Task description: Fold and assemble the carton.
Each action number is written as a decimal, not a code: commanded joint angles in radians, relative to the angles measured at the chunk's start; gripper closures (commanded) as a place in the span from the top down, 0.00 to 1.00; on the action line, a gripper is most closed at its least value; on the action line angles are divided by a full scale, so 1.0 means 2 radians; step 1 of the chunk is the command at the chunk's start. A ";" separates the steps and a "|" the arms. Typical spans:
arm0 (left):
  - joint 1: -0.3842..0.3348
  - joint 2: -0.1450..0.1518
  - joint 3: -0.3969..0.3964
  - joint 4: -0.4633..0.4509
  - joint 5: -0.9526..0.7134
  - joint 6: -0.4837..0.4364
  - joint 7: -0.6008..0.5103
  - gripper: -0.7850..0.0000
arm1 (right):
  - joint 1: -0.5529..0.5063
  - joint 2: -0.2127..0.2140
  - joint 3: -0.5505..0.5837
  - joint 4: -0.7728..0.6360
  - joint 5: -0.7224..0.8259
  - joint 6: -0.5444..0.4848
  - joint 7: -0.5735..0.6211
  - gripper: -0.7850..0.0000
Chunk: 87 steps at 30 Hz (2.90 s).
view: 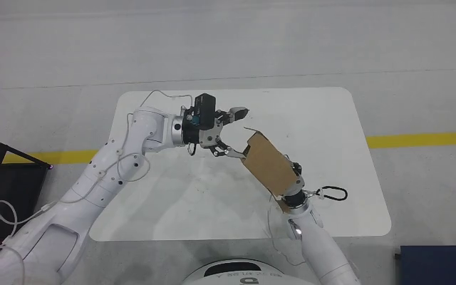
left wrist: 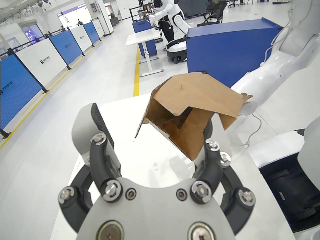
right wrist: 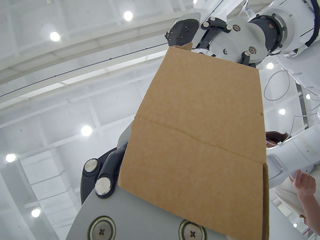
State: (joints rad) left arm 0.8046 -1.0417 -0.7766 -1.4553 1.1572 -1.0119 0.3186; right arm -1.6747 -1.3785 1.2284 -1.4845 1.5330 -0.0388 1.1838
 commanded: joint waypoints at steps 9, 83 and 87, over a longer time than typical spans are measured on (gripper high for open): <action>0.023 0.014 -0.075 -0.003 0.003 0.029 0.029 0.96 | -0.003 0.000 0.007 -0.006 0.001 0.006 0.004 0.00; 0.080 -0.023 -0.042 0.005 -1.016 0.532 -0.694 0.00 | 0.023 0.015 0.038 0.021 -0.215 -0.093 0.090 0.00; 0.082 -0.021 -0.044 0.009 -0.998 0.541 -0.711 0.00 | 0.020 0.016 0.042 0.021 -0.214 -0.097 0.088 0.00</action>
State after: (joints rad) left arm 0.9667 -1.0854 -0.8638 -1.4380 -0.8490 0.0668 -1.0979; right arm -1.6344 -1.3466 1.3119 -1.4425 1.1047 -0.2308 1.3605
